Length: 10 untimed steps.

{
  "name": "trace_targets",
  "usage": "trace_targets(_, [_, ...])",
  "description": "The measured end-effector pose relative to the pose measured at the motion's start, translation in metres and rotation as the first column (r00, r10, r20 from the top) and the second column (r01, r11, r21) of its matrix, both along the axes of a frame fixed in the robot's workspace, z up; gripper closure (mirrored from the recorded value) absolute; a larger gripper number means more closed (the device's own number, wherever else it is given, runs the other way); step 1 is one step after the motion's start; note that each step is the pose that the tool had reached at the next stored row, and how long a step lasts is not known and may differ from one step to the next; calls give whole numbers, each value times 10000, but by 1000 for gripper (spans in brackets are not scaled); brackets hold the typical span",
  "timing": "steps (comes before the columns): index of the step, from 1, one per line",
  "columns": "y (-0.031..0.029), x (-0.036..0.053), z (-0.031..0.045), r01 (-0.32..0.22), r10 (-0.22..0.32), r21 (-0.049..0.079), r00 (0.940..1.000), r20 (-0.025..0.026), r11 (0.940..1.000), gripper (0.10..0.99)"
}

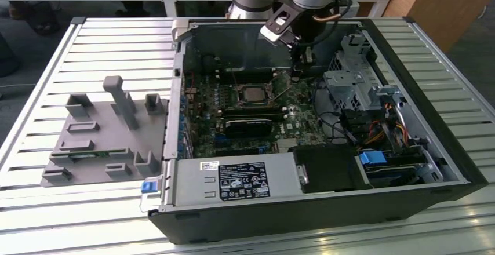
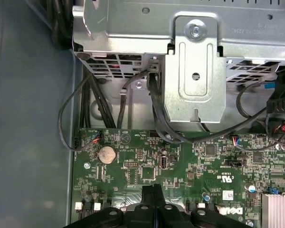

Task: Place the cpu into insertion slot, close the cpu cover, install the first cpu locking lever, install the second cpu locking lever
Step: 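Close the cpu cover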

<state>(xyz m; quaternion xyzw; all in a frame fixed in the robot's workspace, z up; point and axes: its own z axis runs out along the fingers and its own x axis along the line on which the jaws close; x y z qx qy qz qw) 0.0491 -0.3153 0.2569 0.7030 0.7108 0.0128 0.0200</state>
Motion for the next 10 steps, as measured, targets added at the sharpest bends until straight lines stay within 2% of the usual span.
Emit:
trace_targets(2, [2,13,-4,0,0,0,10000,-12,10000,980])
trace_targets(3, [6,38,-14,-1,1,1,10000,-35,10000,980])
trace_targets(10, [13,60,-59,-1,1,-3,10000,-94,10000,980])
